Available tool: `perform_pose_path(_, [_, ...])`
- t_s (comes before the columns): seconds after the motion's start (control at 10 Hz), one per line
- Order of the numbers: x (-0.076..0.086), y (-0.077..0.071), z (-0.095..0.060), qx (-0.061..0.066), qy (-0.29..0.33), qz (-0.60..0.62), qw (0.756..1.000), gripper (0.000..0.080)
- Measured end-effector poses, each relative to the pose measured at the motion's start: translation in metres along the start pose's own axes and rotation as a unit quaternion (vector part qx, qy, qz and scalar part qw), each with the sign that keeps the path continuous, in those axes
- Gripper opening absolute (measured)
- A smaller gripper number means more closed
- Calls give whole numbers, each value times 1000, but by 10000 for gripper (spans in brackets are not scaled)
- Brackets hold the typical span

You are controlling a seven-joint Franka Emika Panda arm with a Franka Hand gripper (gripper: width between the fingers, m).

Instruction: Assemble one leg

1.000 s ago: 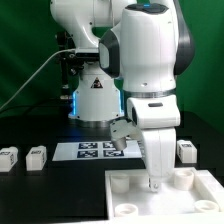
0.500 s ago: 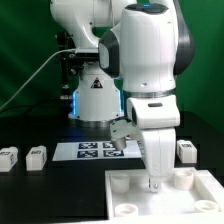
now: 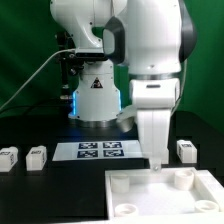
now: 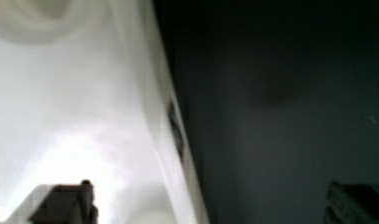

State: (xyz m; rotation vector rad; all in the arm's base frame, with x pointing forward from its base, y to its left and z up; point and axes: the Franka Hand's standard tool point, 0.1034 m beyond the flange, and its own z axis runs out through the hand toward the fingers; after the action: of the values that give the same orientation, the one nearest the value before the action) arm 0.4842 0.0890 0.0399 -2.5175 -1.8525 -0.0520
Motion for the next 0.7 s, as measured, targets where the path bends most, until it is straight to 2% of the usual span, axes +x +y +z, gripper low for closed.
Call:
perform_pose_path(0.2, [23,-9,-8,-6,4,144,990,649])
perform_pose_path(0.4, [46,-24,-6,-6,7,279,960,649])
perform_pose_path(0.7, [52,-29,-4,8,15,433,901,649])
